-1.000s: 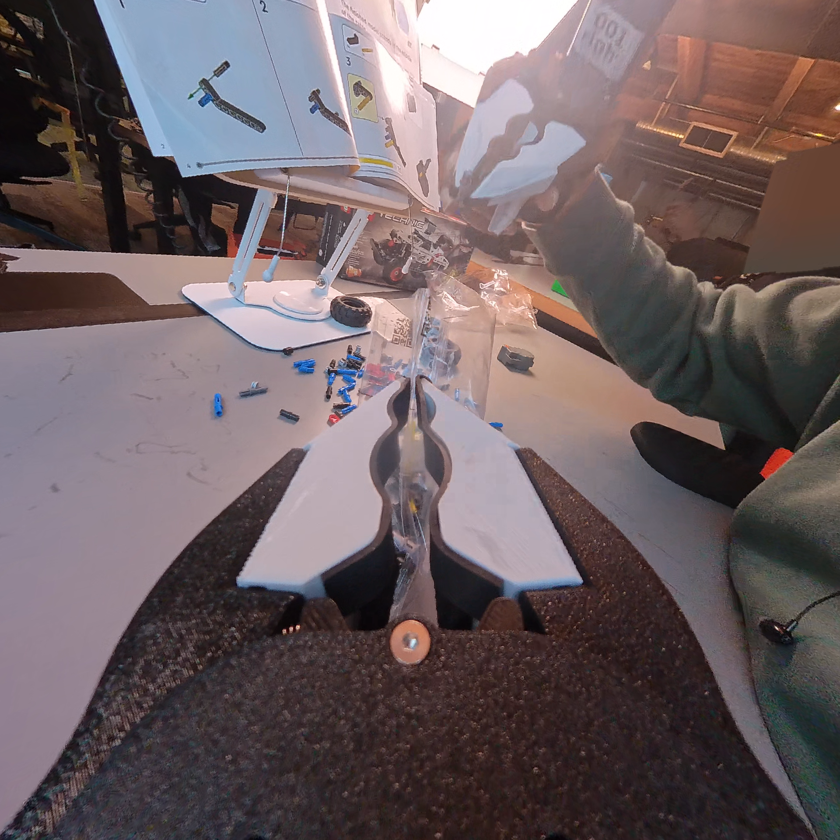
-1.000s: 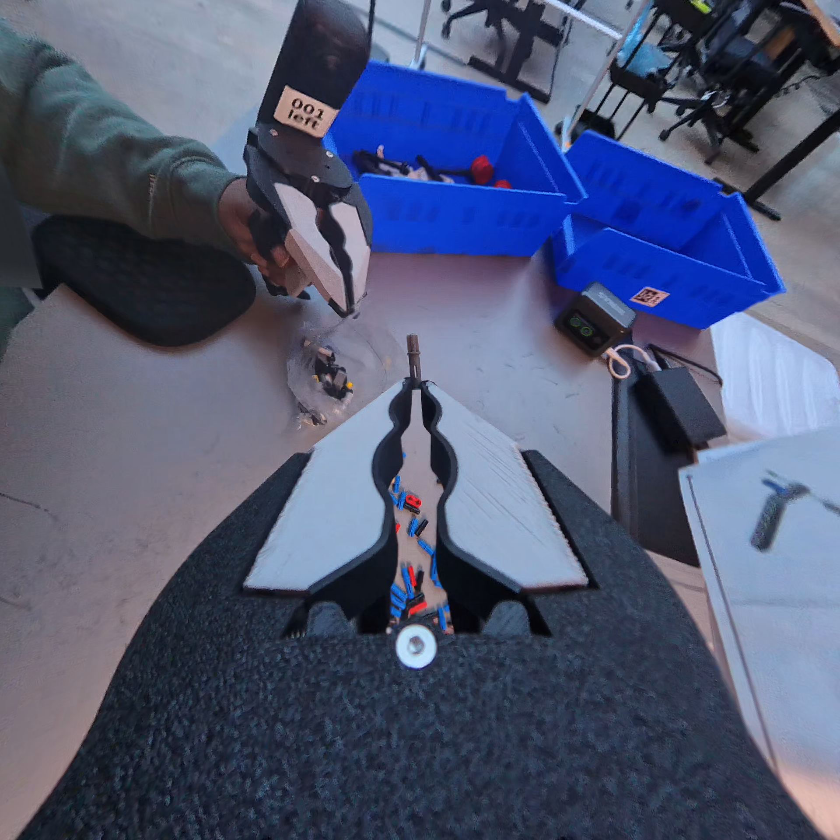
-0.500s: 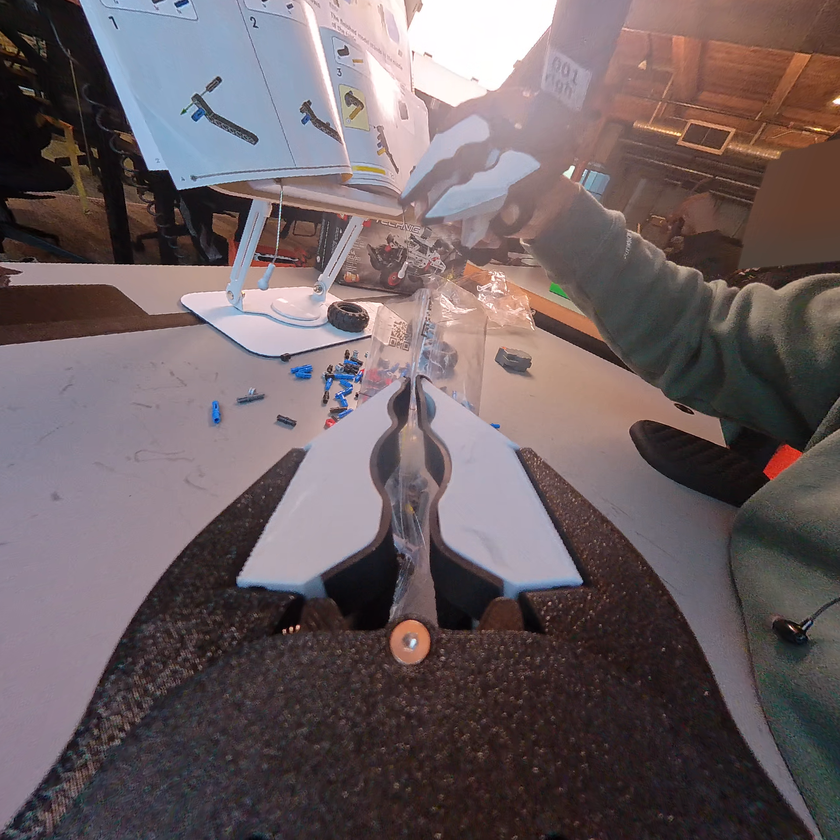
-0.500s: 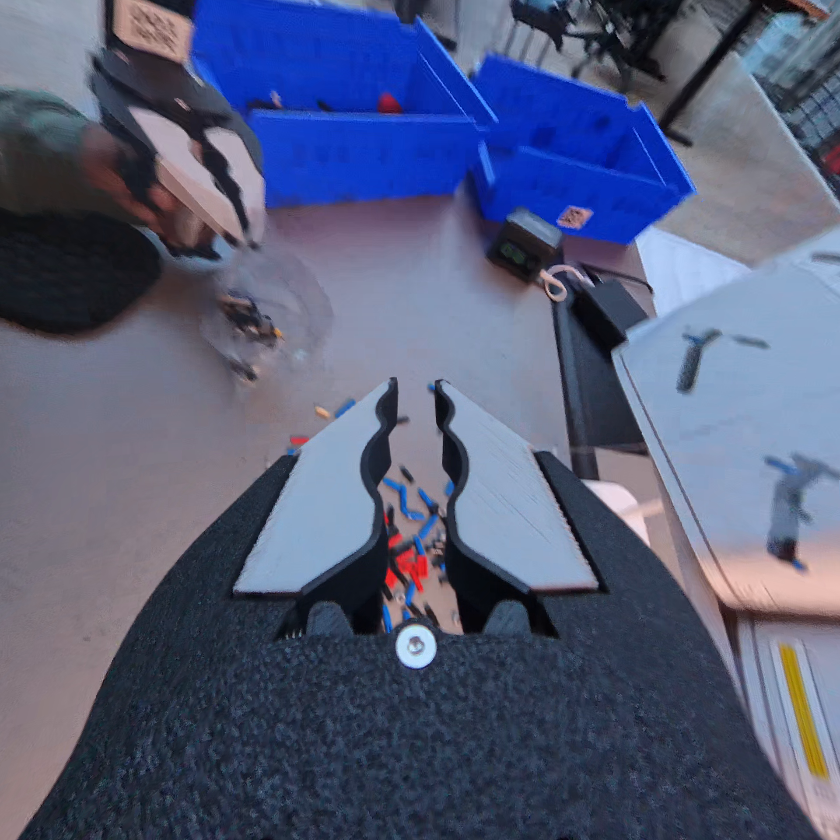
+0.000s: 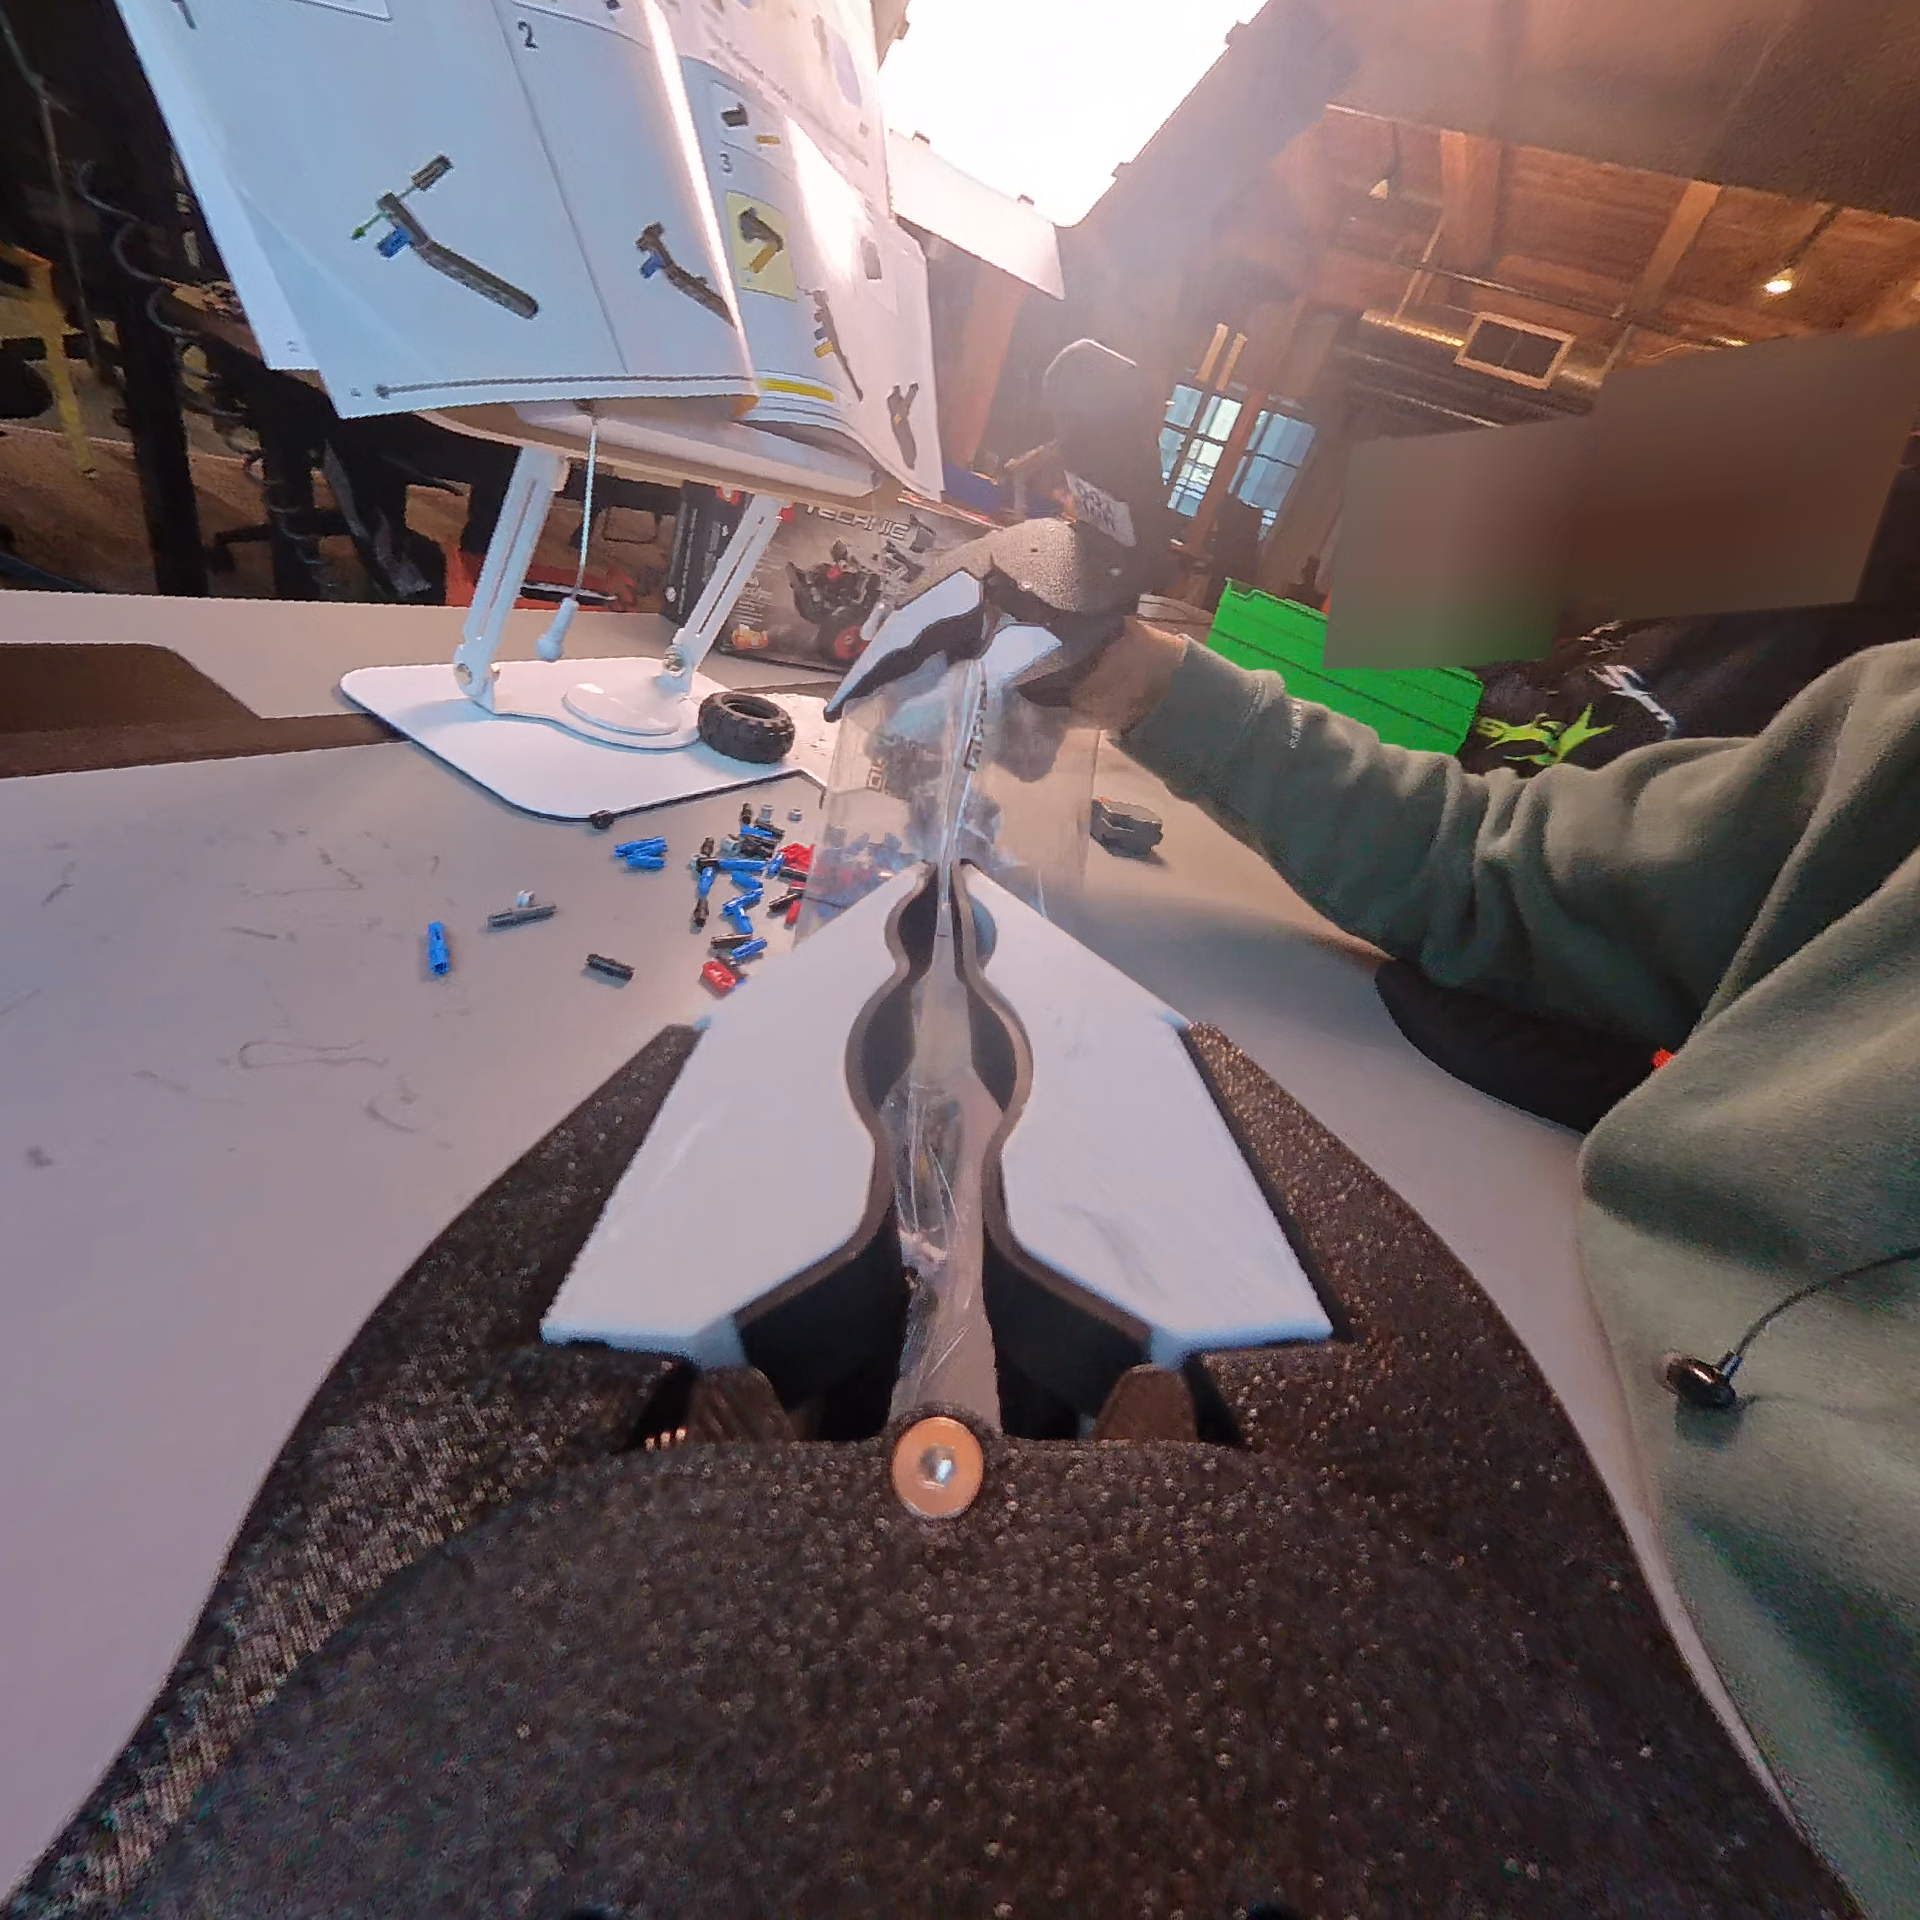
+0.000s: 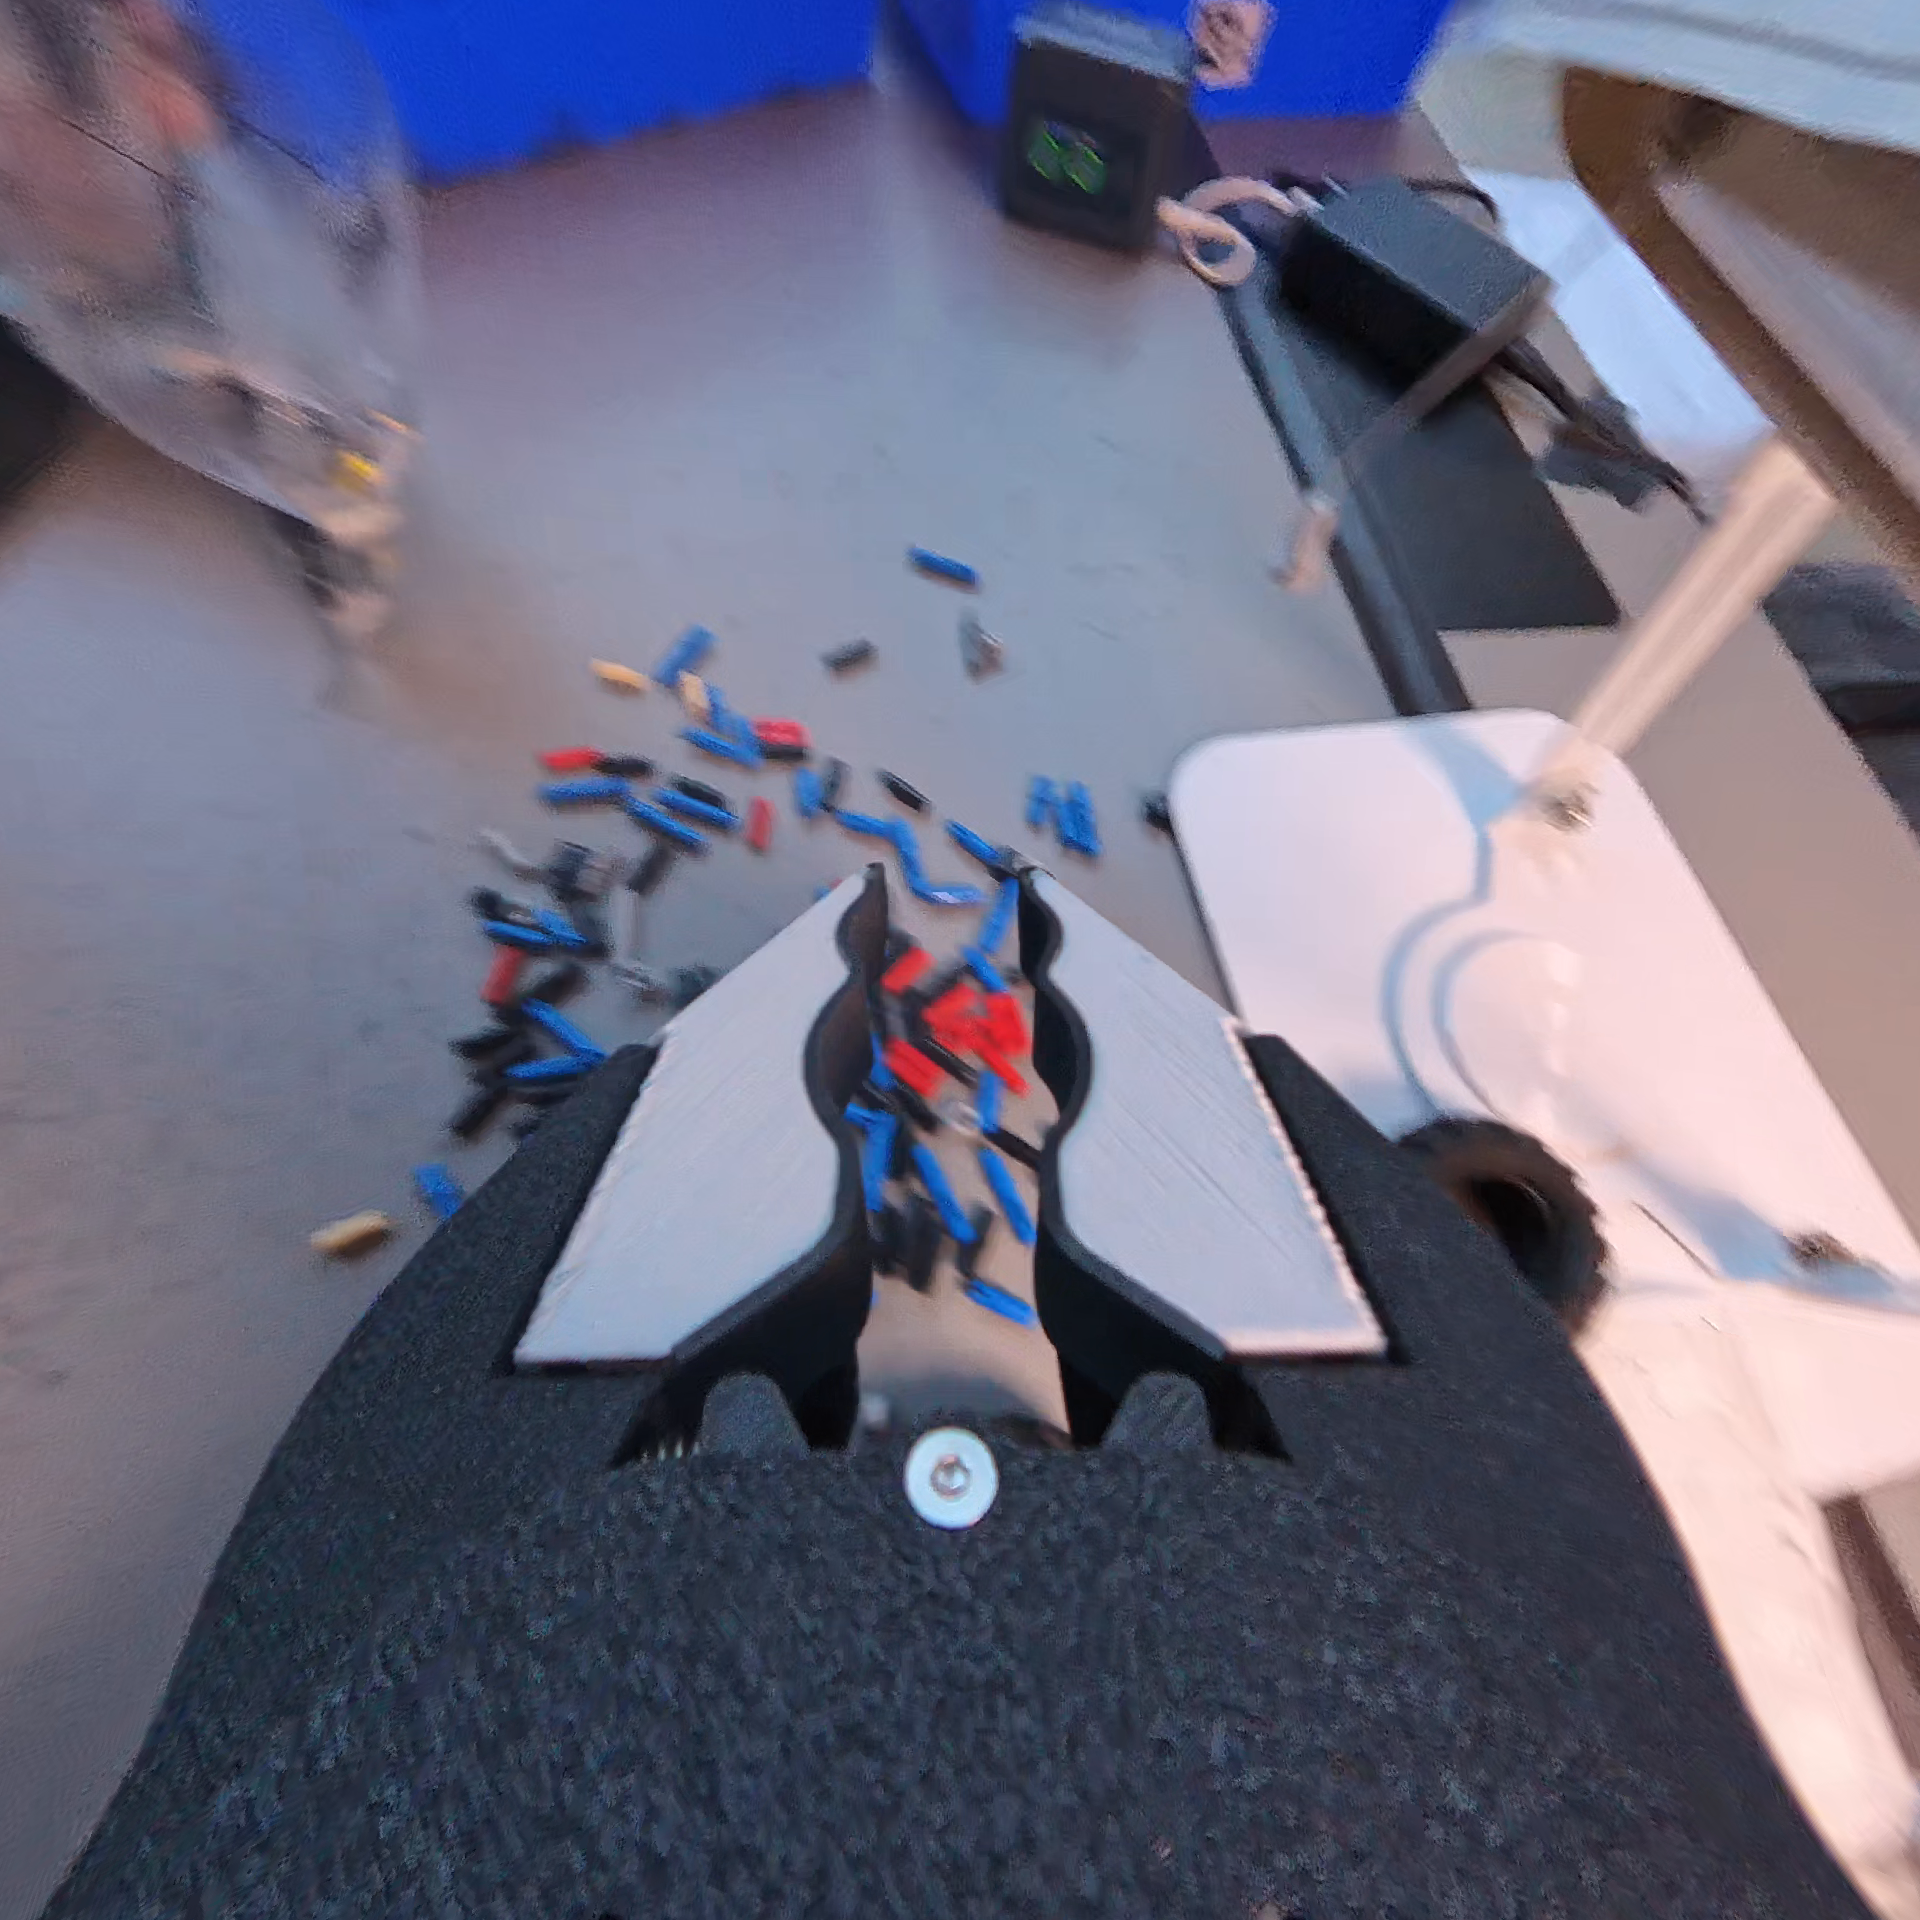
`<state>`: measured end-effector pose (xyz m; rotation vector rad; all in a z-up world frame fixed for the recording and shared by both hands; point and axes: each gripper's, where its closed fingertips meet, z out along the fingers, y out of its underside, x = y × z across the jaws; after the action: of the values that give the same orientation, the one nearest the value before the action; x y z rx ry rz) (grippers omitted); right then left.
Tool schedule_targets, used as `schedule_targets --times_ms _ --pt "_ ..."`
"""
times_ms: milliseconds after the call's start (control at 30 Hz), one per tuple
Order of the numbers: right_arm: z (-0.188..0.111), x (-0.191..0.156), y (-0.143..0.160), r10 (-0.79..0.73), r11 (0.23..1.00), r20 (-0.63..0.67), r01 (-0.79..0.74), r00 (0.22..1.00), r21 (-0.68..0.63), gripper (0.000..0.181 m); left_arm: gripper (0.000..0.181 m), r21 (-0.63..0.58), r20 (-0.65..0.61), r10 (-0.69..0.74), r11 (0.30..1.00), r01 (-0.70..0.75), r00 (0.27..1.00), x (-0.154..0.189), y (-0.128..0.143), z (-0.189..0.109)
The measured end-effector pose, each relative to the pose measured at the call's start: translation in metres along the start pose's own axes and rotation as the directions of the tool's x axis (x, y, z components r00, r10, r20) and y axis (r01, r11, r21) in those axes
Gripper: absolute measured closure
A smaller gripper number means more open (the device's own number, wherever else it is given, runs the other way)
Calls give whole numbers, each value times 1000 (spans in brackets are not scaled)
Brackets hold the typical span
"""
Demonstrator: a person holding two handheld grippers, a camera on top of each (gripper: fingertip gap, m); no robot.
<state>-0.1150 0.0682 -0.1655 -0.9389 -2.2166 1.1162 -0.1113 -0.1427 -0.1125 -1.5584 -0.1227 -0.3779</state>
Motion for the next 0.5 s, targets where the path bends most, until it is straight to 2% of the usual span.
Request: schedule_targets --times_ms 100,167,200,233,267,300,333,500 --pt "3 -77 -40 -3 984 263 -43 965 170 134 180 -4 -45 26 1000 -26 999 10 2 5" --pt "14 -113 -54 16 974 347 -93 938 205 112 180 -5 -86 57 998 -57 995 22 3 10" --pt "22 -125 -57 22 973 358 -102 933 205 109 180 -7 -101 72 997 -73 992 27 4 13" --pt "29 -133 -59 15 972 353 -97 935 216 114 180 -11 -113 87 996 -89 990 32 5 16" --pt "32 -140 -62 -6 967 354 -85 935 241 135 180 -16 -121 99 995 -101 988 36 6 19" --pt "30 -143 -65 -40 962 348 -58 936 267 171 180 -21 -122 108 994 -111 987 39 7 21" --pt "27 -145 -66 -76 961 346 -24 935 276 177 180 -25 -117 113 993 -117 987 40 8 23" --pt "-5 -140 -62 -98 970 319 19 943 241 177 179 -58 -111 96 993 -103 989 39 14 26"
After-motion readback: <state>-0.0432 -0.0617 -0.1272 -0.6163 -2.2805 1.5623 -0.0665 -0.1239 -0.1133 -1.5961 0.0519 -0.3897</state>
